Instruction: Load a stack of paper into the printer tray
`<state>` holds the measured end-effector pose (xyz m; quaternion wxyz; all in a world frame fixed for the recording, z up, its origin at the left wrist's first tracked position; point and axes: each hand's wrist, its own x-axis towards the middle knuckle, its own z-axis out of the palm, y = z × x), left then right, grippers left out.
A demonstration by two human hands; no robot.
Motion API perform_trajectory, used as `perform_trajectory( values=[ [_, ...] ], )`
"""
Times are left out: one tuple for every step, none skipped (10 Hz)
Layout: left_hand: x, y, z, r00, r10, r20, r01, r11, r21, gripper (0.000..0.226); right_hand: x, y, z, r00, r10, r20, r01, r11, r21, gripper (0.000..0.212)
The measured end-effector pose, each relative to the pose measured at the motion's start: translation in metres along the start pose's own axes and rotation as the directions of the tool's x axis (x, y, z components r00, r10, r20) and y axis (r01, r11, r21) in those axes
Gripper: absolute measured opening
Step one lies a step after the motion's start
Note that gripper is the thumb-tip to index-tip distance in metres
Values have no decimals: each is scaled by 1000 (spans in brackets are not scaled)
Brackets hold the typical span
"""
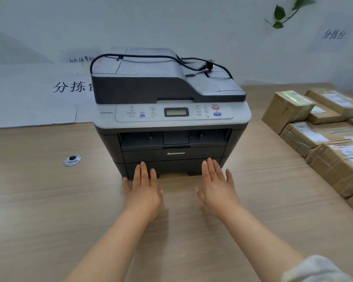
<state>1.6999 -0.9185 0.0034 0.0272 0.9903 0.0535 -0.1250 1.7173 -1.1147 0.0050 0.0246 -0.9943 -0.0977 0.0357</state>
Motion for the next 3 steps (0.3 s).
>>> perform_trajectory(
  values=[
    [-18,-3,-25,994,66,82,-66,998,3,67,-17,-3,-27,1000,-19,4,19,1000,2,71],
    [-30,-5,-40,993,83,80,-84,997,-1,69,-27,-3,-44,999,-40,1,40,999,-3,70],
    [-50,-6,-56,994,96,53,-97,995,12,70,-41,-6,-63,996,-84,-17,84,996,6,70]
  ],
)
